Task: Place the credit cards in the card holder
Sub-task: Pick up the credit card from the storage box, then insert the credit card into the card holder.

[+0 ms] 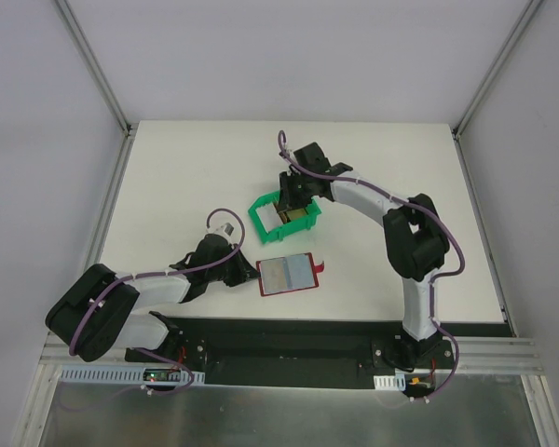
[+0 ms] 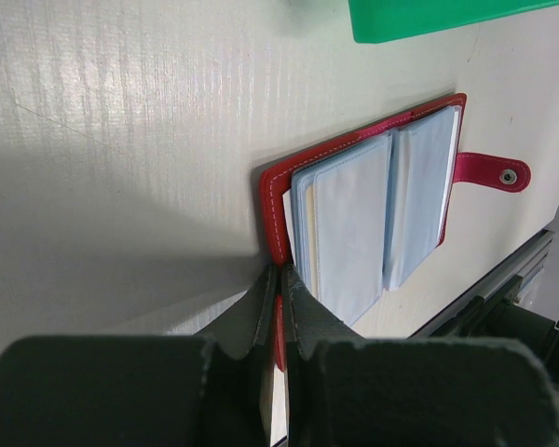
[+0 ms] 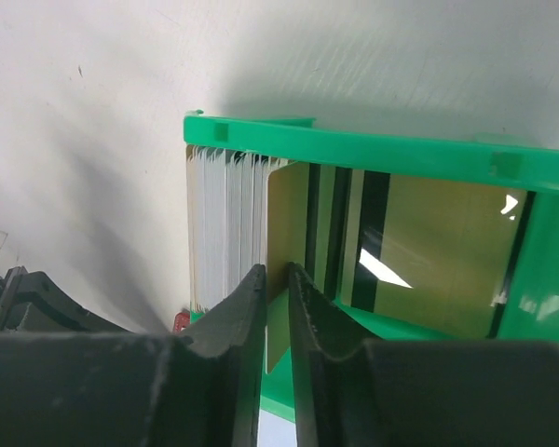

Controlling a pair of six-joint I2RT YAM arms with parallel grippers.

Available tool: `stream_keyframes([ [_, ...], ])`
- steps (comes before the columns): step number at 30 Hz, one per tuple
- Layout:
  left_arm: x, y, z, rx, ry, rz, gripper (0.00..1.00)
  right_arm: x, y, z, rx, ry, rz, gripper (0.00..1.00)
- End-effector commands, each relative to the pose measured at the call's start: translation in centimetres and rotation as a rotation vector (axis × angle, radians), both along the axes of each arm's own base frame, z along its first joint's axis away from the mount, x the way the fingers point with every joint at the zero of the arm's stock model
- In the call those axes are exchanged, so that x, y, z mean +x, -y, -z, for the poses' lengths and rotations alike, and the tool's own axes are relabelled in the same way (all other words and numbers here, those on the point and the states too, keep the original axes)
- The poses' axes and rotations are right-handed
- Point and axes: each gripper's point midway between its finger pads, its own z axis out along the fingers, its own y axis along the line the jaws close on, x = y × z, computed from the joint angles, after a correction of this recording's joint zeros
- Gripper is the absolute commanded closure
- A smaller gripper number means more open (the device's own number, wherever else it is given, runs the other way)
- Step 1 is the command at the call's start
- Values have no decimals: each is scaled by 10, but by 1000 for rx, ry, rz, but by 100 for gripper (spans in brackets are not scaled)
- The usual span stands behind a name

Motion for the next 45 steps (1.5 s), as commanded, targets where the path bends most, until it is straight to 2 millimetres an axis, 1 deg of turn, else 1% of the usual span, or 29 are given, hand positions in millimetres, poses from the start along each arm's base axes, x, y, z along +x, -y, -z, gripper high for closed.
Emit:
stream_keyframes([
  [1, -31, -34, 42, 174, -134, 4, 100, 4, 2, -43, 18, 109, 17, 86],
  [5, -31, -34, 42, 175, -132, 7, 100, 23, 14, -61, -23, 247, 43, 92],
  [7, -31, -34, 41, 175, -130, 7, 100, 31, 20, -70, -48, 282, 62, 95],
  [10, -32, -34, 42, 173, -135, 11, 100, 34, 25, -85, -36, 312, 83, 100],
  [13, -32, -34, 42, 173, -135, 11, 100, 31, 32, -105, 4, 348, 107, 100],
  [14, -32, -34, 42, 173, -133, 16, 100, 29, 34, -107, 14, 346, 116, 100],
  [15, -33, -34, 42, 175, -136, 18, 100, 25, 36, -114, 31, 347, 122, 100],
  [16, -33, -34, 42, 175, -136, 20, 100, 19, 39, -115, 38, 342, 118, 100],
  [17, -34, -34, 42, 175, -137, 22, 100, 13, 41, -119, 65, 329, 134, 100],
  [18, -34, -34, 42, 173, -136, 26, 100, 8, 42, -128, 104, 335, 153, 100],
  [21, -35, -34, 42, 175, -136, 30, 100, -17, 47, -138, 182, 313, 154, 100],
  [22, -36, -34, 42, 172, -139, 35, 100, -26, 50, -138, 206, 296, 158, 100],
  [24, -37, -33, 42, 170, -139, 40, 100, -44, 54, -135, 240, 272, 164, 100],
  [27, -38, -34, 42, 172, -142, 46, 100, -73, 68, -114, 173, 266, 170, 100],
  [30, -39, -34, 42, 171, -142, 49, 100, -104, 75, -80, 74, 214, 139, 100],
  [33, -39, -34, 42, 173, -143, 48, 100, -126, 79, -43, -12, 183, 125, 100],
  [35, -38, -34, 42, 172, -144, 47, 100, -134, 78, -27, -40, 165, 123, 100],
  [36, -39, -33, 42, 171, -144, 50, 100, -135, 74, -22, -36, 161, 126, 100],
  [39, -39, -33, 42, 171, -148, 51, 100, -140, 62, -7, 14, 102, 138, 100],
  [42, -39, -34, 44, 176, -151, 50, 100, -142, 46, -3, 105, 67, 161, 100],
  [45, -40, -34, 45, 182, -158, 54, 100, -142, 41, 3, 162, 41, 200, 100],
])
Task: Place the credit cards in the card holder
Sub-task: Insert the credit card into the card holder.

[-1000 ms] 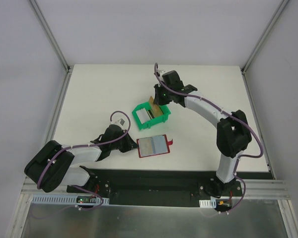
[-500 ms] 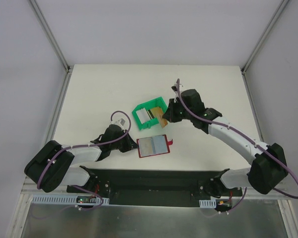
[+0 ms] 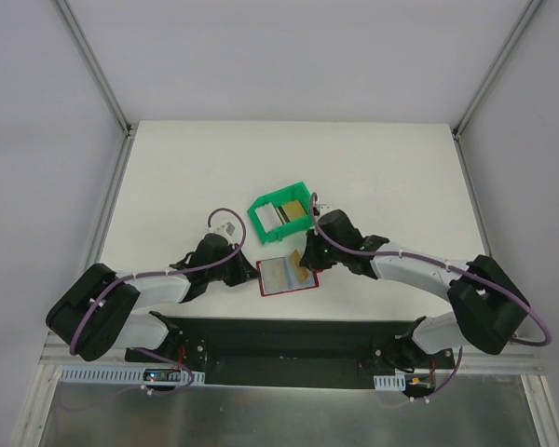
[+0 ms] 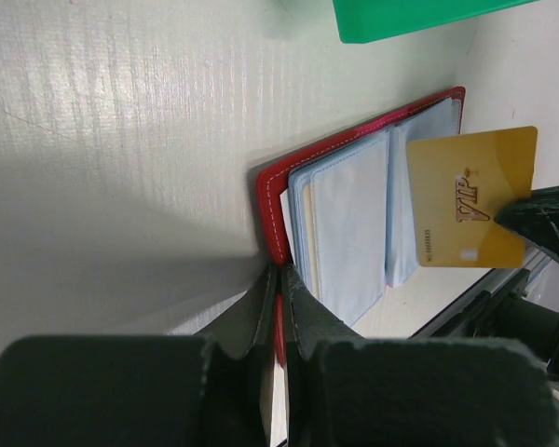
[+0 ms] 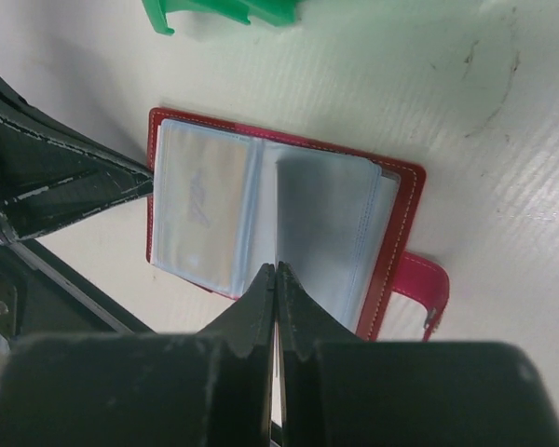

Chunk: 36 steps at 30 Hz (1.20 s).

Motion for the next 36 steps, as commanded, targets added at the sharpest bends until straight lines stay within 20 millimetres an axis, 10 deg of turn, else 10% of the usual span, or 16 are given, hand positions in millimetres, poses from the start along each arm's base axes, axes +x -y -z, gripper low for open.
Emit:
stream_keyframes([
  [1, -39, -35, 45, 178, -169, 23, 100, 10, -25, -14, 177, 11, 70, 100],
  [15, -40, -35, 51, 181, -203, -4, 100, -9, -15, 29, 223, -73, 132, 100],
  [24, -40, -38, 52, 189, -204, -12, 100, 2, -16, 1, 290, -15, 155, 100],
  [36, -41, -38, 53, 191, -206, -13, 100, -8, -19, 22, 320, -111, 182, 100],
])
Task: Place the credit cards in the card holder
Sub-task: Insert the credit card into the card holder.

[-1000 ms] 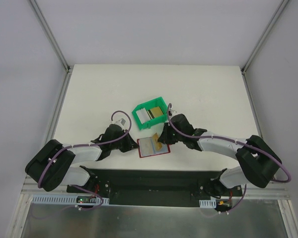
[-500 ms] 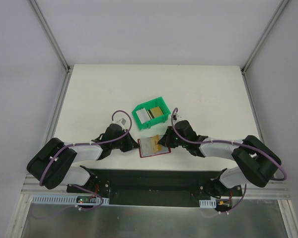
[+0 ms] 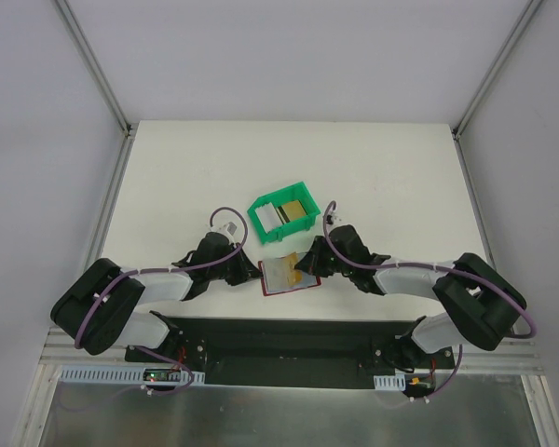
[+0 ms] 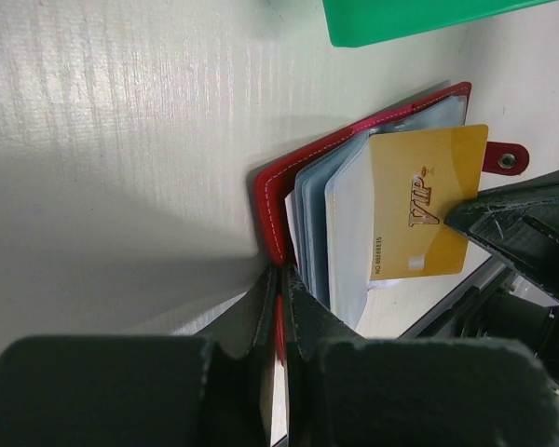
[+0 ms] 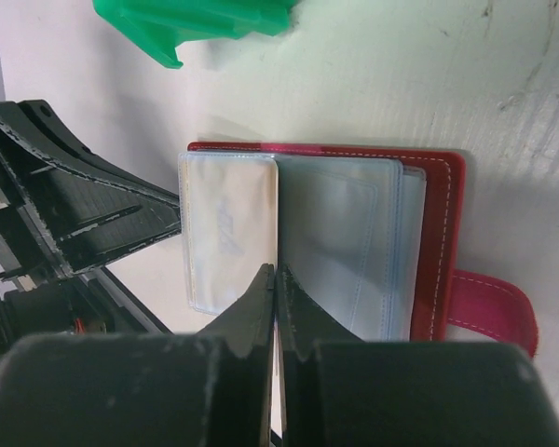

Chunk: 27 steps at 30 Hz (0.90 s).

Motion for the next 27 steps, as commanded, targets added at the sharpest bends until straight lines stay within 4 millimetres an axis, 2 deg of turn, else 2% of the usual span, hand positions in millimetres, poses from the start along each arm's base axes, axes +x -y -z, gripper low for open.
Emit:
stream_keyframes([
  [1, -41, -43, 51, 211, -182, -17, 100, -4, -5, 0, 47, -24, 10, 100],
  [6, -41, -42, 52, 213, -183, -15, 100, -2, -9, -13, 99, 4, 12, 100],
  [16, -42, -43, 52, 216, -188, -21, 100, -2, -7, -21, 124, 7, 35, 100],
  [27, -40, -43, 53, 219, -192, -23, 100, -7, -10, -8, 145, -38, 28, 100],
])
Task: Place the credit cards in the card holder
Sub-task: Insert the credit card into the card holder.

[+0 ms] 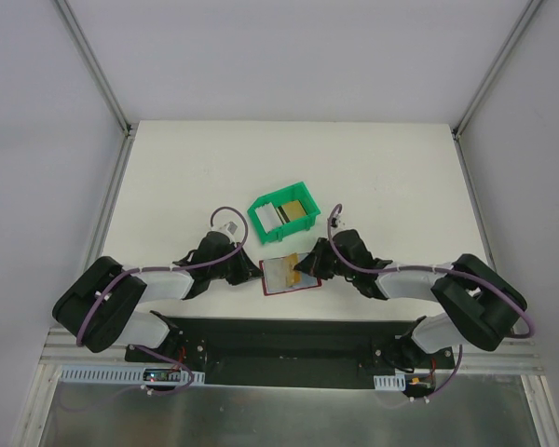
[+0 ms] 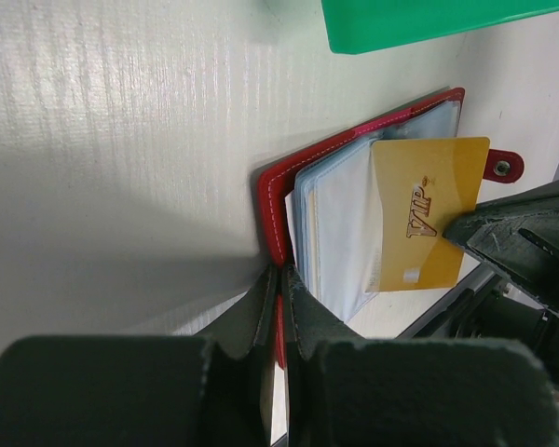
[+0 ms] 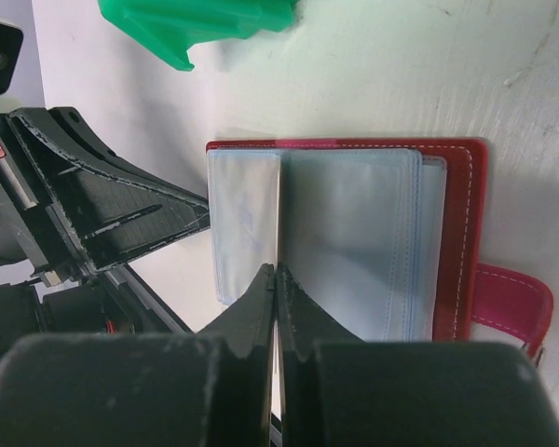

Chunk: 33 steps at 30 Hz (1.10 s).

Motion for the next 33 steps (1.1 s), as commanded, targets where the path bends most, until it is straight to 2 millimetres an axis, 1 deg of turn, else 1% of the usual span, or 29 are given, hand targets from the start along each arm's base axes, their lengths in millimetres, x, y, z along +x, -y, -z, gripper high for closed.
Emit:
stream_keyframes([
  [1, -41, -44, 52, 222, -179, -15, 100, -4, -8, -5, 71, -5, -15, 99],
  [8, -42, -47, 53, 233, -182, -23, 100, -12, -3, 0, 76, -36, -5, 100],
  [14, -42, -47, 54, 235, -183, -27, 100, -13, 13, 8, 58, -52, 38, 100],
  [16, -42, -47, 54, 233, -185, -28, 100, -12, 14, 10, 54, -63, 34, 100],
  [20, -41, -46, 55, 236, -187, -23, 100, -14, 7, 14, 67, -98, 9, 100],
  [30, -39, -44, 54, 230, -187, -21, 100, -16, -8, 15, 103, -148, -43, 100],
  [33, -40, -44, 54, 229, -186, -17, 100, -13, -8, 17, 122, -154, -10, 100],
])
